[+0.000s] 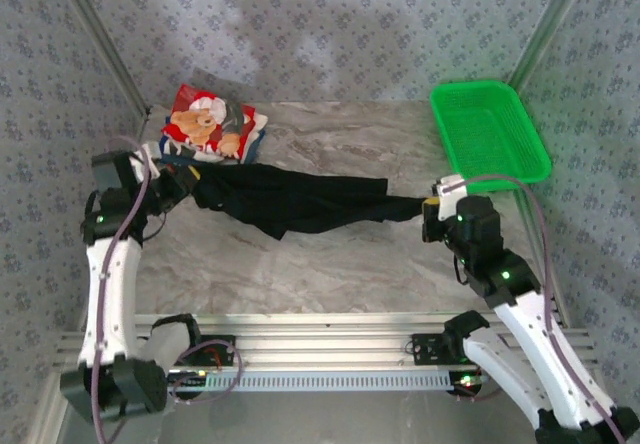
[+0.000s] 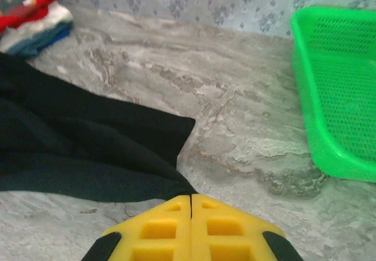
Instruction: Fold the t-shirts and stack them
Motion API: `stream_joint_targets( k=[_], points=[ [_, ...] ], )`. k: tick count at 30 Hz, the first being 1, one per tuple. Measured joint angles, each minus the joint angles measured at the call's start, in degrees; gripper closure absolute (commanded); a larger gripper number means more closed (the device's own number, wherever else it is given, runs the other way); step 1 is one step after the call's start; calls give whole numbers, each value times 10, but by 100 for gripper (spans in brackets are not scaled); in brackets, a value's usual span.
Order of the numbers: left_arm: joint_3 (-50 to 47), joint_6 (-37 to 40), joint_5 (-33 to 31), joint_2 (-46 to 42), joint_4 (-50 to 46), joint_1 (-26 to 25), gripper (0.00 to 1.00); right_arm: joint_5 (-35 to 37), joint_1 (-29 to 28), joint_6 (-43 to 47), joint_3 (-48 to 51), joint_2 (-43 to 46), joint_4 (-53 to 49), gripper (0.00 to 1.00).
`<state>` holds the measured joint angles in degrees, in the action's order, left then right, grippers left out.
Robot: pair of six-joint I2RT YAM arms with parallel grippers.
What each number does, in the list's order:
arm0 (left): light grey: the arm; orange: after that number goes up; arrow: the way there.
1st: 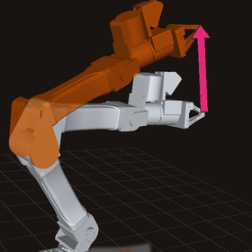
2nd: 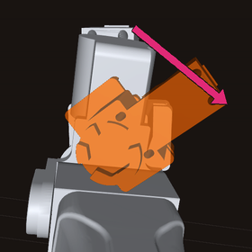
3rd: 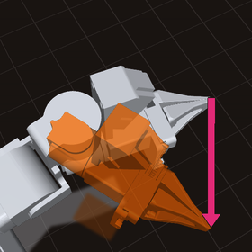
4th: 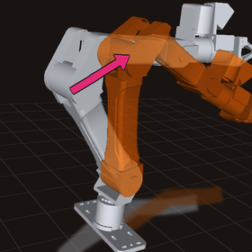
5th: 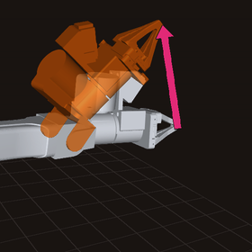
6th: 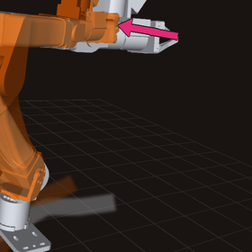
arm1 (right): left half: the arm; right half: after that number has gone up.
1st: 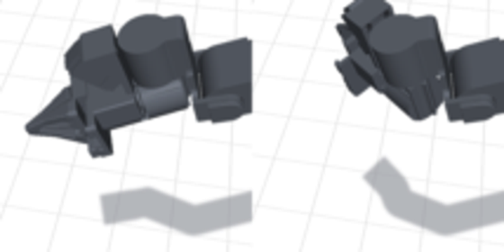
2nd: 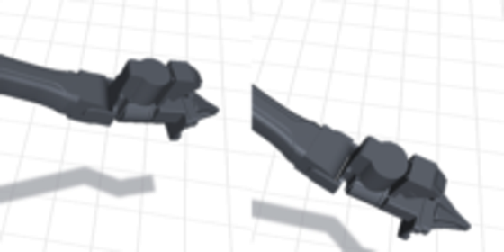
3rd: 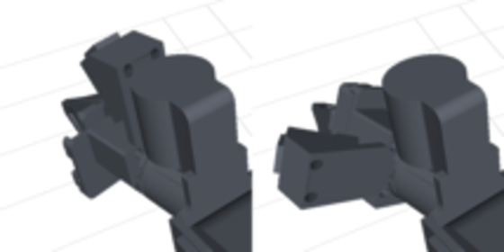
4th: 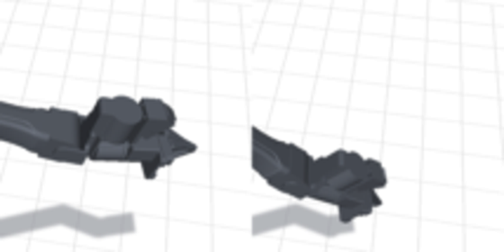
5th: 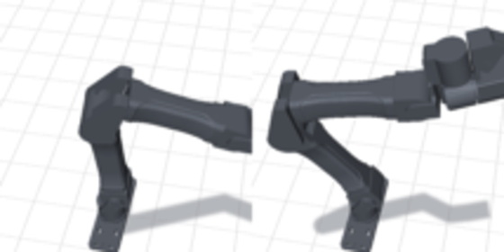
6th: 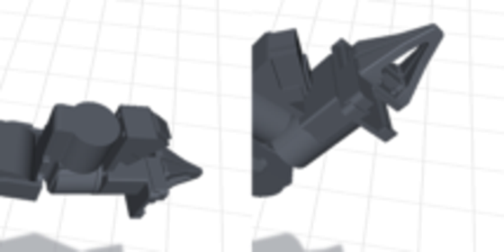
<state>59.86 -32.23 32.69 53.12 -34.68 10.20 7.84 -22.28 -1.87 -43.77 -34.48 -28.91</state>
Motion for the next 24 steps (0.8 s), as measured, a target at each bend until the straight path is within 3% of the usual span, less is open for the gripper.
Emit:
stream_joint_targets(
  k=[4,11,17,24],
  points=[
    [48,12,-4,-66,-37,0,97,-2,0,-20,-43,42,-35,100],
    [72,16,-13,-89,-41,0,97,-18,0,-45,-67,55,-79,100],
    [17,21,-37,11,-6,-9,96,-15,17,-43,-39,8,-92,100],
    [18,40,-101,204,47,-90,95,-16,124,-42,-21,-154,-48,100]
  ],
)
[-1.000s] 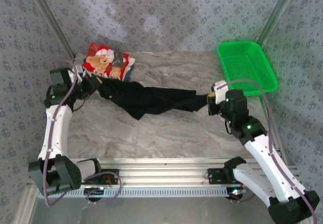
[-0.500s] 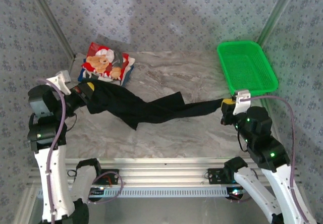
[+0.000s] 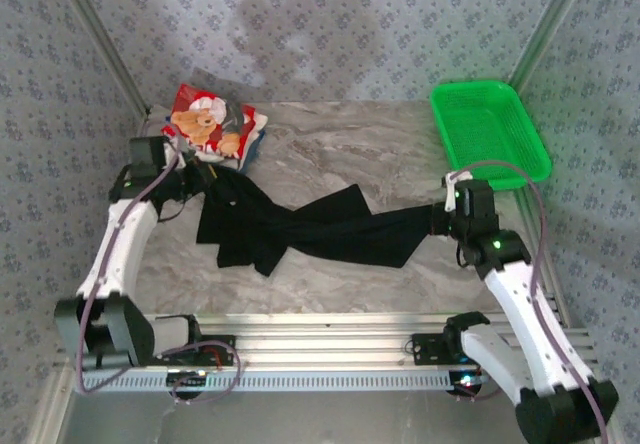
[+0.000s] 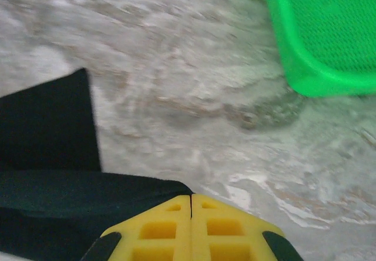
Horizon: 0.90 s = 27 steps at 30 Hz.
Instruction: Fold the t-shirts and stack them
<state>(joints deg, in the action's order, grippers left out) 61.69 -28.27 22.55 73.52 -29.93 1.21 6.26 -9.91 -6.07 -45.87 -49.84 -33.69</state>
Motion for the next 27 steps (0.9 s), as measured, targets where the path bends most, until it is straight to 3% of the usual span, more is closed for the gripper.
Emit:
stream_joint_targets(
  k=[4,8,10,13,16,17,18,20,23,27],
  points=[
    [37,2,-25,74,21,-25,95,3,57,0,0,-57,33,100],
    [68,2,-42,107,44,-39,89,16,75,0,0,-89,67,100],
    [88,1,-44,131,57,-49,70,21,75,0,0,-106,83,97],
    [105,-2,-37,180,92,-59,43,26,77,-2,0,-142,105,87],
    [96,-14,-29,209,108,-62,23,28,79,-3,-3,-177,117,74],
    [89,-16,-28,209,108,-62,10,28,80,-5,-6,-186,118,70],
    [85,-13,-28,206,104,-62,8,29,80,-8,-9,-193,117,63],
    [73,-14,-36,184,90,-61,1,29,81,-9,-21,-198,112,46],
    [23,-15,-51,82,61,-57,0,22,82,-20,-24,-178,110,30],
    [-35,-13,-76,-83,15,-51,1,-11,82,-48,-2,-100,104,19]
  ],
)
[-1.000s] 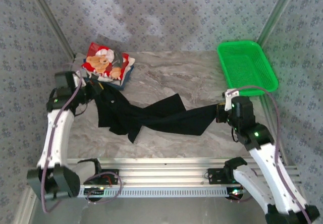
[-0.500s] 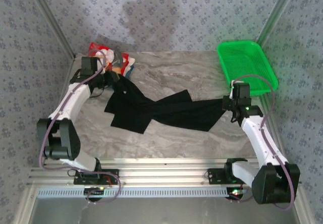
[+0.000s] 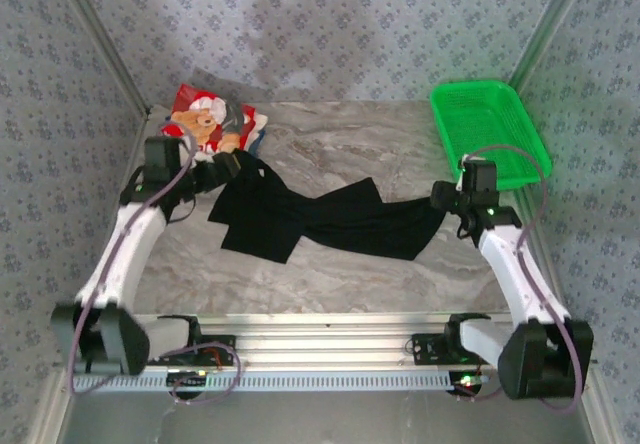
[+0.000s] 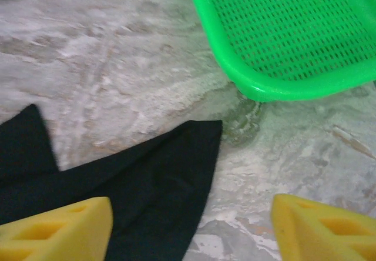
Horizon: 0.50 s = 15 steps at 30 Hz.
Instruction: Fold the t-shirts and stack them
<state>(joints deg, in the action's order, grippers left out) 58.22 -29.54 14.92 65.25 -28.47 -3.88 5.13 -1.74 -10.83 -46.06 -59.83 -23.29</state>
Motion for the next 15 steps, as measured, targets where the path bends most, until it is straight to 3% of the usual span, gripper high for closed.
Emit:
stream_joint_targets(
  k=[5,9,15],
  points=[
    [-108,-2,-13,-86,-20,6,7,-77,-22,-42,40,122,-26,13],
    [-176,-5,-15,-29,-18,14,16,-121,-64,-67,47,179,-61,9],
    [-200,-13,-14,40,12,17,26,-140,-139,-86,47,216,-105,8]
  ],
)
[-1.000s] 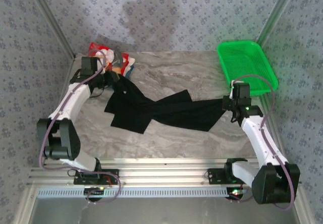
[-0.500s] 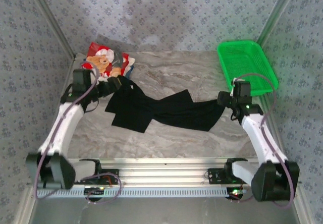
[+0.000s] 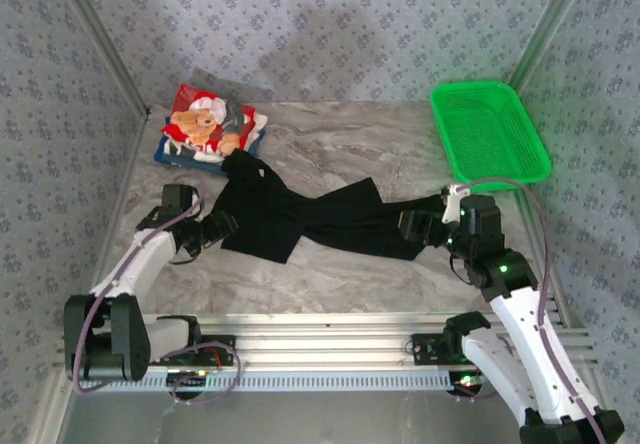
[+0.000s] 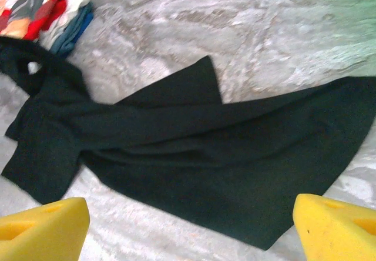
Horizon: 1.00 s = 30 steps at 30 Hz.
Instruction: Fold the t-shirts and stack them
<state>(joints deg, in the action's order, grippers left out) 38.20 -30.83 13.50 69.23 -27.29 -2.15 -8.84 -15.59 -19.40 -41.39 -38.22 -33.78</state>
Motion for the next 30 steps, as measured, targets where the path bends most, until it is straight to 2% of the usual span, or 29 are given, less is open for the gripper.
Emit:
stream_joint_targets(
  k=[4,12,21,30],
  points=[
    [0,2,-1,43,26,-3,29,2,-31,-7,9,0,-16,6],
    [7,4,-12,123,55,-26,34,5,-40,-18,31,2,-25,0],
    [38,5,-47,158,26,-43,45,8,-41,-23,33,17,-25,0],
    [71,33,-105,188,-15,-81,46,16,-41,-23,33,17,-25,0]
  ],
)
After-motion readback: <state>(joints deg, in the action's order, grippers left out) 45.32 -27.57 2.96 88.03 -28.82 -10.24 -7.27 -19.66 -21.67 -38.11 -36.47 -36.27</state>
